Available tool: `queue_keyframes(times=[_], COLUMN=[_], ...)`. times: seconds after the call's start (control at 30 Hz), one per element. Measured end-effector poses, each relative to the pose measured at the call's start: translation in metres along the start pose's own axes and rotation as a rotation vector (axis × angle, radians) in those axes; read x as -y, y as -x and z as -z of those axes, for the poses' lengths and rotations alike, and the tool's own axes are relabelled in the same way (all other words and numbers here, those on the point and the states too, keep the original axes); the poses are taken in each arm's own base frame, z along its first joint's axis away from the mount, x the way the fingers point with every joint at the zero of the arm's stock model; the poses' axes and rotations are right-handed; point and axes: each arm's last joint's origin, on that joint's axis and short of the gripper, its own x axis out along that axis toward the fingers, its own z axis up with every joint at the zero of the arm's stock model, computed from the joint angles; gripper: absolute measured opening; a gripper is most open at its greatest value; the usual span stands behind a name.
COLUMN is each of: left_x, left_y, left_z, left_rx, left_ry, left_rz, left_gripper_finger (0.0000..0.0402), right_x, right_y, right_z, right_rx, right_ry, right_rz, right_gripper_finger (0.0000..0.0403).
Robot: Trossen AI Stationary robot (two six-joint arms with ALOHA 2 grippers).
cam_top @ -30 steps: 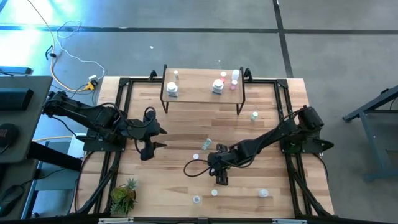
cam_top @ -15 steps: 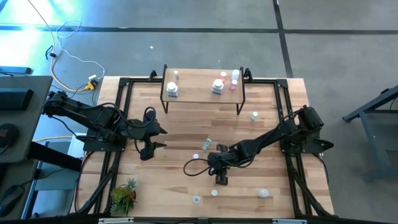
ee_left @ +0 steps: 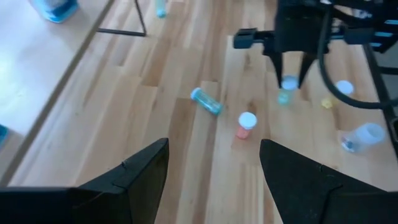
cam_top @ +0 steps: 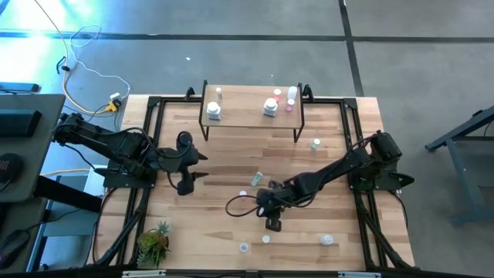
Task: Pick and place medicine bottles onto shelf by color
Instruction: Put the bottom blue pill bottle on the shelf
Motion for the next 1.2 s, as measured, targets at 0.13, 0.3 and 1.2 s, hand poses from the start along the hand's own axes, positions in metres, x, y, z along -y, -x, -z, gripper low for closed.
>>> queue_keyframes(times=[0.13, 0.3, 1.2], left_x=[-0.003, -0.014, -0.092], left_y=[0.000, -0.004, -0.016], left_z=[-0.001, -0.004, -0.010], left_rx=[0.015, 0.011, -0.049], left_ry=[0.005, 0.046, 0.179], left_rz=[-0.050, -0.095, -0.259], left_gripper_finger=[0.0243, 0.0243, 0.0243], right_x=[0.000, 0.004, 0.111], right_y=[0.007, 0.019, 0.175], right_z=[-0.013, -0.035, -0.162], right_rx=[0.016, 0.059, 0.267], right_ry=[-0.015, -0.006, -0.026], right_rz=[0.003, 0.006, 0.280], right_gripper_finger=[0.0094, 0.0094, 0.0094])
